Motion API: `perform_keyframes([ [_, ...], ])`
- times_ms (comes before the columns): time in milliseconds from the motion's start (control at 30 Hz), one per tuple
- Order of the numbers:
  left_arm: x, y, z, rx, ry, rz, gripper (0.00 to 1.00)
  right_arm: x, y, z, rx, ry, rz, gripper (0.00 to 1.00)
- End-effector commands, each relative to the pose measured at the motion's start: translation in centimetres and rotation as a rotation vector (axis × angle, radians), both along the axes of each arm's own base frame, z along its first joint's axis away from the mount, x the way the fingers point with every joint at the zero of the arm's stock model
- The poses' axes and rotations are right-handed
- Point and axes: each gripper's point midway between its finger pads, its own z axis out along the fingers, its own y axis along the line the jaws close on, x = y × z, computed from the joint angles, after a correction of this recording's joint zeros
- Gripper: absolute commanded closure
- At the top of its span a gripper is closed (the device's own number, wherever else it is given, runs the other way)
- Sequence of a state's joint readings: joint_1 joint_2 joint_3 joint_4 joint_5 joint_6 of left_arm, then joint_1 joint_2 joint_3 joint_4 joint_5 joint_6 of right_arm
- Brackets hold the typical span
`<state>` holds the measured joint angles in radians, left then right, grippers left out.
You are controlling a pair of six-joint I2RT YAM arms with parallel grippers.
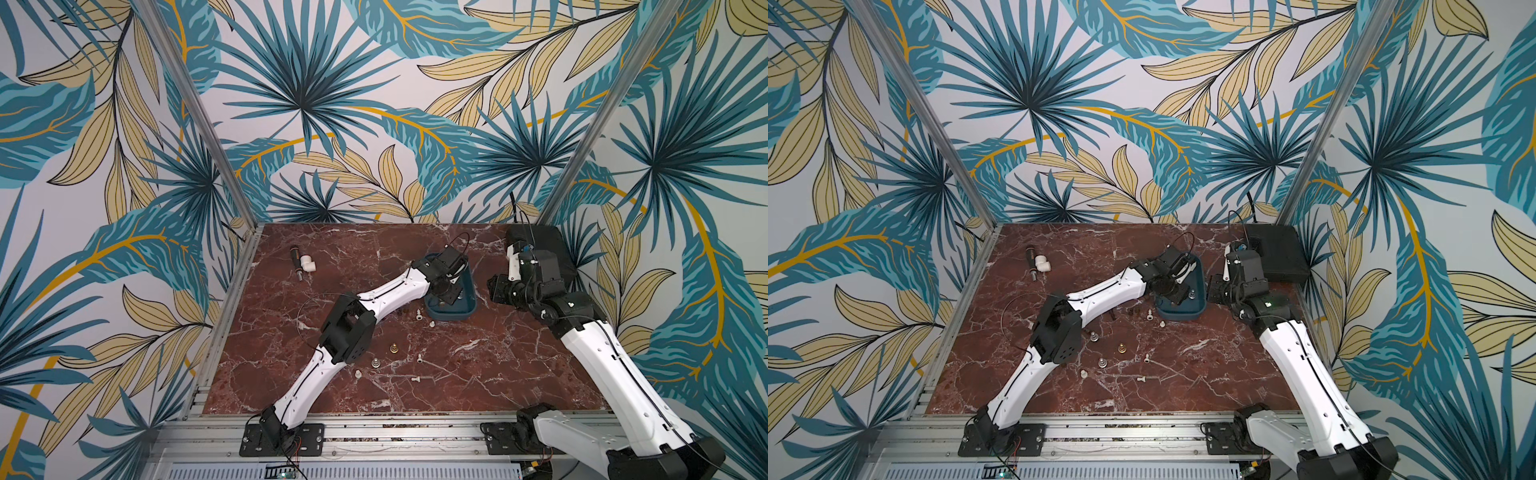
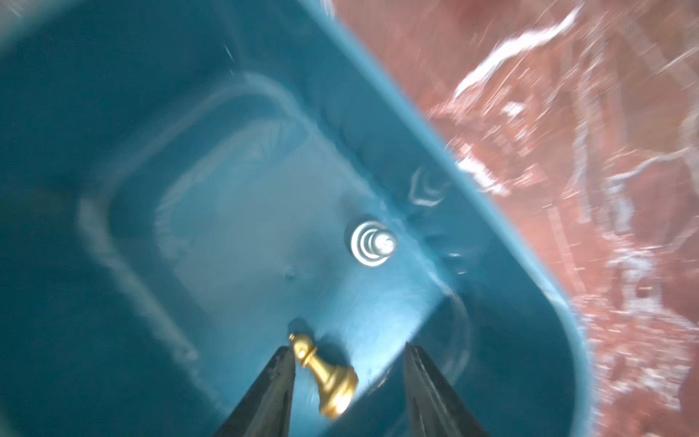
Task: Put the chess pieces into the storage box
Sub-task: Place the chess piece in the storage box, then pick up the chess piece at the center of the board.
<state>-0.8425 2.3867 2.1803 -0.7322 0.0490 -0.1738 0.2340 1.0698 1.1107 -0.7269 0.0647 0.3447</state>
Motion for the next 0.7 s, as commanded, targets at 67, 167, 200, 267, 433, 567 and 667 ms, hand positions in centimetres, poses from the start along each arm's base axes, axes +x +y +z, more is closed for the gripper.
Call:
perform_keyframes([
  [67, -0.6, 2.9, 12.8, -0.151, -0.187, 0.053, 0.49, -2.9, 3.1, -2.3, 0.029, 0.101, 0.089, 0.62],
  [167, -1.3, 7.2, 14.8, -0.121, -0.261, 0.140, 0.49, -3.4, 5.8, -3.9, -0.035, 0.137, 0.155, 0.62],
  [200, -1.5, 8.7, 15.1, -0.114, -0.279, 0.168, 0.49, -3.5, 6.6, -4.5, -0.043, 0.151, 0.173, 0.62],
  [267, -2.1, 12.2, 15.7, -0.098, -0.304, 0.228, 0.48, -3.3, 8.5, -6.1, -0.036, 0.180, 0.211, 0.62],
  [433, -3.9, 19.8, 16.3, -0.037, -0.333, 0.370, 0.48, -2.3, 12.5, -8.8, -0.050, 0.217, 0.289, 0.62],
  [567, -5.0, 24.6, 16.7, -0.010, -0.360, 0.468, 0.46, -1.5, 15.5, -10.2, -0.047, 0.240, 0.355, 0.61],
  [667, -5.5, 27.2, 16.3, 0.005, -0.368, 0.529, 0.44, -0.8, 17.2, -11.1, -0.051, 0.260, 0.390, 0.61],
])
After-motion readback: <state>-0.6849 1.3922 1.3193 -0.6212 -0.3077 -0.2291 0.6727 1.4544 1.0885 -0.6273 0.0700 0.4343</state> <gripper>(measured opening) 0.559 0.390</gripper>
